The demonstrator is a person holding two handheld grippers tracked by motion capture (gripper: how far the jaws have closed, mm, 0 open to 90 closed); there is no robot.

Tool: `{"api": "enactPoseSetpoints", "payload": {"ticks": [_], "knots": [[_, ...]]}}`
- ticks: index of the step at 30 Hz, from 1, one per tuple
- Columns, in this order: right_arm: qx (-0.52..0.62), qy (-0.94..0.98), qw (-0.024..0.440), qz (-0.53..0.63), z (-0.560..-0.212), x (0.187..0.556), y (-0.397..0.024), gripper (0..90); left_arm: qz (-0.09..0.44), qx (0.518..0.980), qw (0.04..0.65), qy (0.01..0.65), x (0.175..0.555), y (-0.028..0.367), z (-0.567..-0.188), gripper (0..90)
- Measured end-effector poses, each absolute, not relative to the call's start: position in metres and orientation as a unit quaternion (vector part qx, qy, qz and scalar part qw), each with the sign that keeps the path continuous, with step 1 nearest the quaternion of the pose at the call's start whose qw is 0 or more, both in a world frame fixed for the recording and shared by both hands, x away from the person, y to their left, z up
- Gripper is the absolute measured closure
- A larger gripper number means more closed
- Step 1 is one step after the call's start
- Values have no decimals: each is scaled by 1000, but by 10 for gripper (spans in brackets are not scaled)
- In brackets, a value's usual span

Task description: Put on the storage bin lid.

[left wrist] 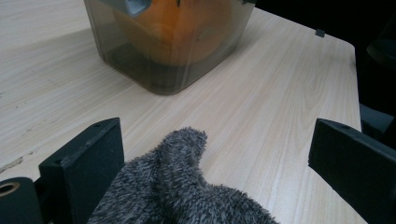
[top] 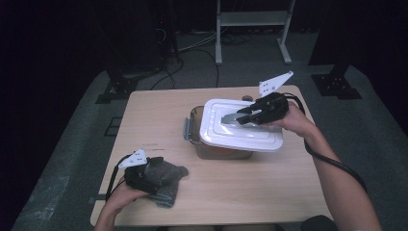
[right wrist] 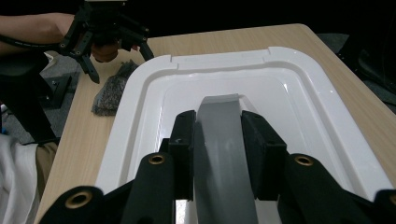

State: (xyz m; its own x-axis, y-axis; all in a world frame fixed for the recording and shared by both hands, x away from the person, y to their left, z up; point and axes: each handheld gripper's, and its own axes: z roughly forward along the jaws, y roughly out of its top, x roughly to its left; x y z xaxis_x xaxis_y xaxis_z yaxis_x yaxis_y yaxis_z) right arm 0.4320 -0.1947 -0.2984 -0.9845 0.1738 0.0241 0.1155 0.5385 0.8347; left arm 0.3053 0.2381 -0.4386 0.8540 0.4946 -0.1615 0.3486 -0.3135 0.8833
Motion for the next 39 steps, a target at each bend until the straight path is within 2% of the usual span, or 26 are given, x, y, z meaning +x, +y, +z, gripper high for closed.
{"api": "enactPoseSetpoints", "payload": {"ticks": [13,39], "knots": [[66,882,13,467,-307,449,-167,658,73,804,526,268,303,243,-438,27],[64,889,0,453,-328,472,-152,657,73,801,529,270,302,242,-437,27]]}}
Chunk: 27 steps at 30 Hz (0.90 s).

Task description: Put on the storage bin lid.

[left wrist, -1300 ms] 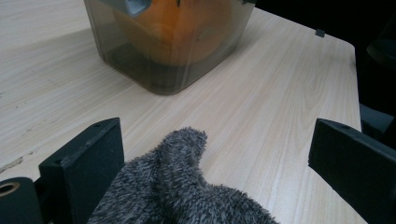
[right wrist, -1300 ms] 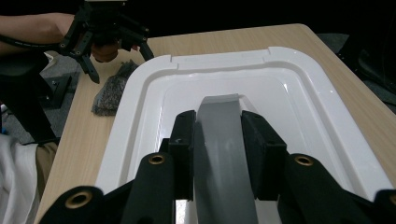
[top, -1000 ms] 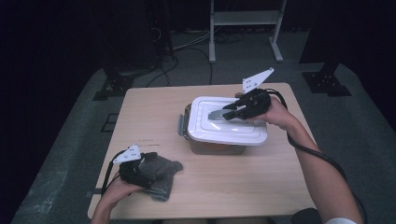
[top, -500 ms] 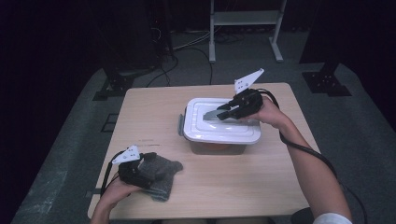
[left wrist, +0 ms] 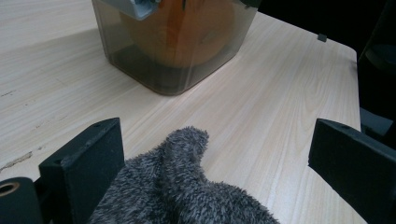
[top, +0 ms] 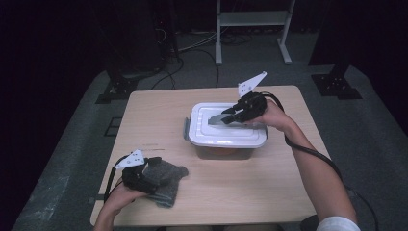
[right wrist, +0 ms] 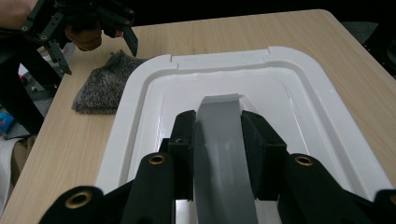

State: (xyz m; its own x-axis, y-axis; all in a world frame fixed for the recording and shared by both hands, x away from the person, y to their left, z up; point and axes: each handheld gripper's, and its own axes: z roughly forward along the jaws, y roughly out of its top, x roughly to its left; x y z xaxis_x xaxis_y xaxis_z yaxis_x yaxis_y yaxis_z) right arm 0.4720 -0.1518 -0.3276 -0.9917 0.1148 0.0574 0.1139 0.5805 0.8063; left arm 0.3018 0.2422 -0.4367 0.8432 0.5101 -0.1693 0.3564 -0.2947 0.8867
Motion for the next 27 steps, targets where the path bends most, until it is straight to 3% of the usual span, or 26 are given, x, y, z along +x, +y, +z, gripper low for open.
{"api": "enactPoseSetpoints", "payload": {"ticks": [17,20,27], "knots": [[62,891,-12,450,-336,481,-145,650,76,800,528,275,300,247,-437,27],[72,889,-18,452,-334,481,-147,560,76,800,528,274,300,247,-437,27],[78,887,-8,455,-329,475,-154,503,78,801,528,272,299,247,-437,27]]}}
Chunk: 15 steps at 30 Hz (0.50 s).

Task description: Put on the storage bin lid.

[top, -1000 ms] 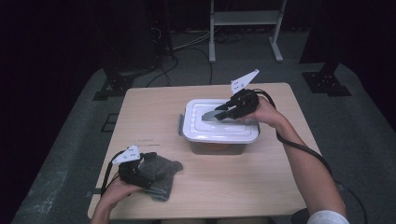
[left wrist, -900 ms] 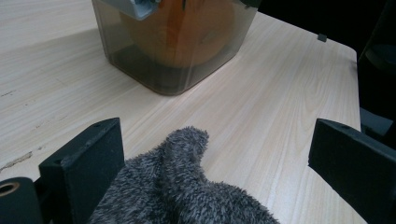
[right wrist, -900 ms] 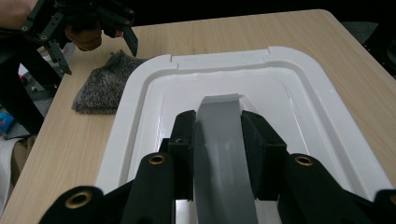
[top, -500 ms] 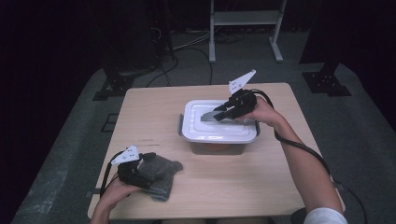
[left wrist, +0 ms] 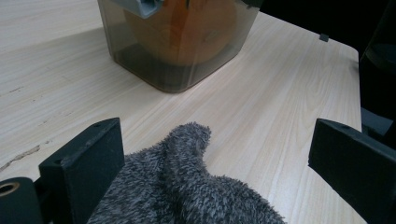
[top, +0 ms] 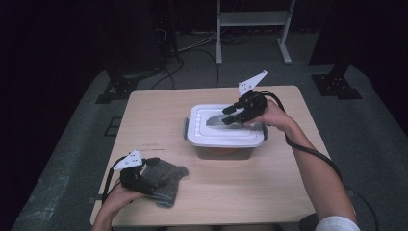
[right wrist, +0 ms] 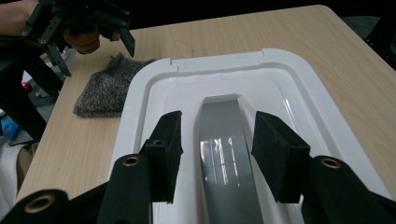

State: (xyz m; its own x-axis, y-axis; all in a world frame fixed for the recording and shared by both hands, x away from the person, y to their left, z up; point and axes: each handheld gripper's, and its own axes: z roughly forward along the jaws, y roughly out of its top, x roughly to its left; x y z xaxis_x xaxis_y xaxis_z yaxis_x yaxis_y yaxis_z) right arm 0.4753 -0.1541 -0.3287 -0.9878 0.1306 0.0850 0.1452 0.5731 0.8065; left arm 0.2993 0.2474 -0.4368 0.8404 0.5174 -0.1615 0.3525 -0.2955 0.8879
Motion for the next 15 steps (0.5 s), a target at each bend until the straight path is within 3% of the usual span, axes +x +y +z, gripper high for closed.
{"api": "enactPoseSetpoints", "payload": {"ticks": [15], "knots": [[-91,-879,-1,-468,-320,462,-174,449,77,801,528,271,299,247,-437,27]]}}
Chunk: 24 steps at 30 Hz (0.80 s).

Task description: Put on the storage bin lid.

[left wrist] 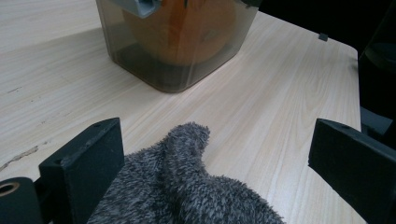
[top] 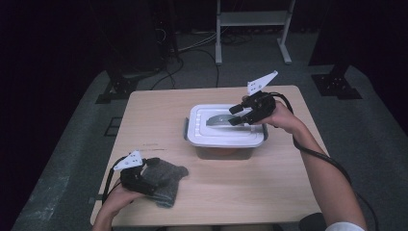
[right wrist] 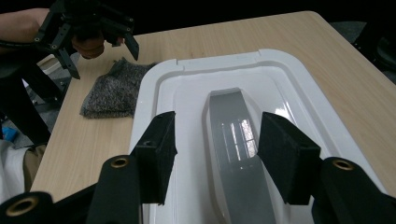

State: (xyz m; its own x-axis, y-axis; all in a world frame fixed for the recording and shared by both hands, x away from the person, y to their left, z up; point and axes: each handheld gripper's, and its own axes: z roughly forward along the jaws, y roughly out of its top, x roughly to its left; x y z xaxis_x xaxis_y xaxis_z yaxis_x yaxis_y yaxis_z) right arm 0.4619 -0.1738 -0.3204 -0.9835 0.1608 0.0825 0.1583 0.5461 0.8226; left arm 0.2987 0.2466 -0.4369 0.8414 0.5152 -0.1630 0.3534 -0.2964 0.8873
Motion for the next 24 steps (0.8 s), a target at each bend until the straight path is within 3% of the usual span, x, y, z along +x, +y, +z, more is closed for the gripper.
{"api": "enactPoseSetpoints", "payload": {"ticks": [24], "knots": [[109,870,29,479,-304,431,-216,367,76,801,530,269,299,247,-437,27]]}}
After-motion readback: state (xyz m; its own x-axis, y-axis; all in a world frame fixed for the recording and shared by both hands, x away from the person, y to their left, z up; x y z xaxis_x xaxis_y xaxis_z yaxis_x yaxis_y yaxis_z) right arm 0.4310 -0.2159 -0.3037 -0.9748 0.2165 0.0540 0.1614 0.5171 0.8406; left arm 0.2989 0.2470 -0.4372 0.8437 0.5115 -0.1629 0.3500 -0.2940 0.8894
